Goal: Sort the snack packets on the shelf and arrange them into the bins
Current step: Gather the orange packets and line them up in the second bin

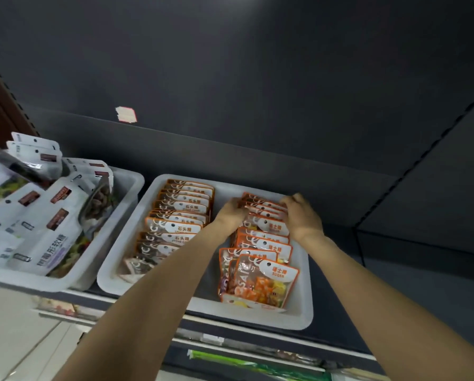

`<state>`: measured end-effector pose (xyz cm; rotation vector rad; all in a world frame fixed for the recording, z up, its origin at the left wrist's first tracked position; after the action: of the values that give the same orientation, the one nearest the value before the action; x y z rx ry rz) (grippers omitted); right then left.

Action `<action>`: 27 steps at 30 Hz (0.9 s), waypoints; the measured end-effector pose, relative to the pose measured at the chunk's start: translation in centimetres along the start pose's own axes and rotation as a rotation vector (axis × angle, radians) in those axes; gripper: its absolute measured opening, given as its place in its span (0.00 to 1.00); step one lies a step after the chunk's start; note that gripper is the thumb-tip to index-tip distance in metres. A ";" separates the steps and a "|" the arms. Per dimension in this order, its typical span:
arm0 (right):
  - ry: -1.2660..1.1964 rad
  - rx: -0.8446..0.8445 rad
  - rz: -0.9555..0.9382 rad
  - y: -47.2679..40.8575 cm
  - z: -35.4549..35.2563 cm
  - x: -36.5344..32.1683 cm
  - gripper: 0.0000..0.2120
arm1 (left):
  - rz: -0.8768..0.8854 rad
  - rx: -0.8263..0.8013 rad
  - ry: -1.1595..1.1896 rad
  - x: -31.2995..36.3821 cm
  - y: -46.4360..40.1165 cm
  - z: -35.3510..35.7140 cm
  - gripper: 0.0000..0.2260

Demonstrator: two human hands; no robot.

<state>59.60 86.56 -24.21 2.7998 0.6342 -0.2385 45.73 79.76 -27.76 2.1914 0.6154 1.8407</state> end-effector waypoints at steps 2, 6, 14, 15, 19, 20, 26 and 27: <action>0.025 0.029 -0.023 -0.3 -0.3 -0.3 0.10 | -0.002 0.026 0.022 -0.4 -0.3 -0.2 0.09; 0.048 0.192 -0.105 0.0 -2.2 -1.3 0.08 | 0.017 0.037 0.211 -0.6 -0.8 -0.7 0.05; -0.194 0.039 -0.018 0.5 -0.3 0.7 0.21 | 0.021 0.088 0.229 -0.3 -0.1 -0.8 0.16; -0.197 0.063 0.012 0.5 -0.6 1.0 0.23 | 0.015 0.087 0.231 -0.4 -0.3 -0.9 0.16; -0.111 -0.099 0.023 0.8 1.0 -0.2 0.26 | -0.053 -0.061 0.239 -0.8 -0.3 0.6 0.16; -0.125 -0.130 -0.004 0.9 1.7 -0.6 0.26 | -0.074 -0.091 0.253 -1.0 -0.4 1.0 0.17; -0.277 -0.025 -0.018 0.8 0.2 1.3 0.21 | 0.018 0.041 0.025 -0.7 0.1 -0.8 0.17; -0.233 0.001 -0.047 0.9 -0.1 1.5 0.19 | 0.058 0.123 -0.142 -0.5 0.4 -1.5 0.16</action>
<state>61.31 86.40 -24.26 2.7034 0.6427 -0.5647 44.27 79.00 -27.67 2.4186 0.6583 1.6969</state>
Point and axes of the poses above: each hand's wrist, its own y-axis away from the middle knuckle, its own z-axis out of the palm, x = y × z, the point moved 7 cm from there along -y, towards the middle knuckle, and after that the axes turned 7 degrees about -x, right-handed, at the moved point
